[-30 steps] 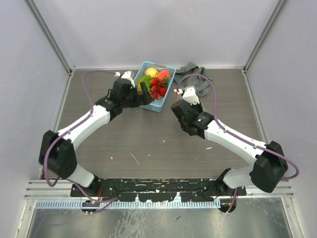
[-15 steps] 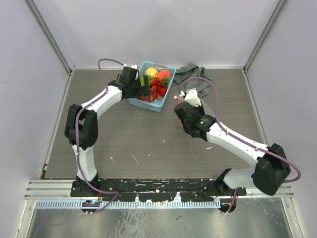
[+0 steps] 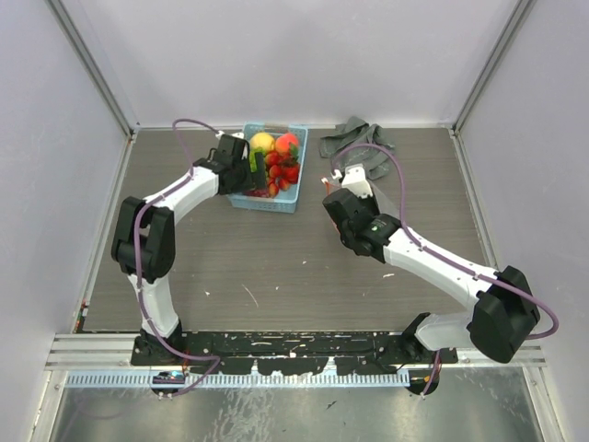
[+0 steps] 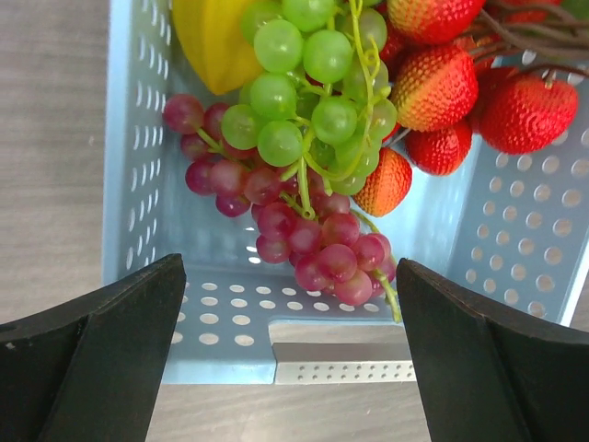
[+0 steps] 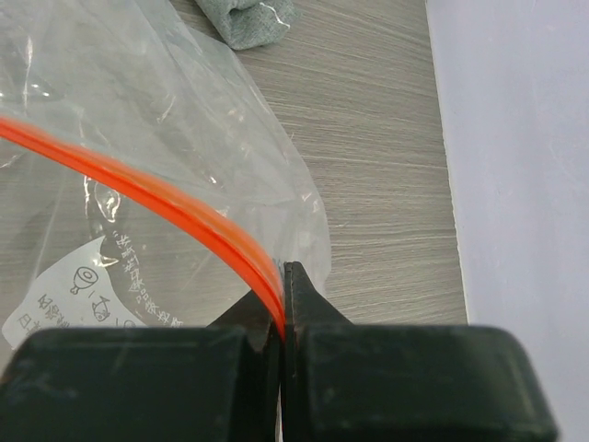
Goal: Place the food in the zip-top bag and seal the zipper
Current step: Move the bin to the center of the board, then pick up the fake fruit from the bin.
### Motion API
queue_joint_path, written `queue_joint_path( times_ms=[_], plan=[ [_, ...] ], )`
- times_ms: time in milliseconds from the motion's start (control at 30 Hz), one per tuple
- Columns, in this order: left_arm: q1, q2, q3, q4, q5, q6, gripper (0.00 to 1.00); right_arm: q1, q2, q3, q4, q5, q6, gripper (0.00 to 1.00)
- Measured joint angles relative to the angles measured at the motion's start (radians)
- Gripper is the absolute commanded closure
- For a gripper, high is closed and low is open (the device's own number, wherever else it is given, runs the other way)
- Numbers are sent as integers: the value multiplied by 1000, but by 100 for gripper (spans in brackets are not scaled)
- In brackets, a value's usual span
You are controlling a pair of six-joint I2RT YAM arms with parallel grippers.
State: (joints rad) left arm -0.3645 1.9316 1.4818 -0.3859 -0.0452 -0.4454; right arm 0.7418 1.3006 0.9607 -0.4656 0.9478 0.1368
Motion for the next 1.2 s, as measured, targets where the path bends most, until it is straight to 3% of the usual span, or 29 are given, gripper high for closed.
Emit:
queue_joint_path(
  times_ms=[333, 600, 900, 1200],
  plan=[
    [3, -286, -337, -69, -38, -61, 2, -3, 0, -61, 45, -44, -4, 100],
    [4, -484, -511, -157, -63, -116, 2, -3, -28, -77, 67, -78, -4, 100],
    [5, -602, -473, -246, -105, -119, 2, -3, -45, -100, 103, -109, -4, 100],
    [37, -509, -292, -251, -136, -111, 2, -3, -92, -146, 129, -135, -3, 100]
  ],
)
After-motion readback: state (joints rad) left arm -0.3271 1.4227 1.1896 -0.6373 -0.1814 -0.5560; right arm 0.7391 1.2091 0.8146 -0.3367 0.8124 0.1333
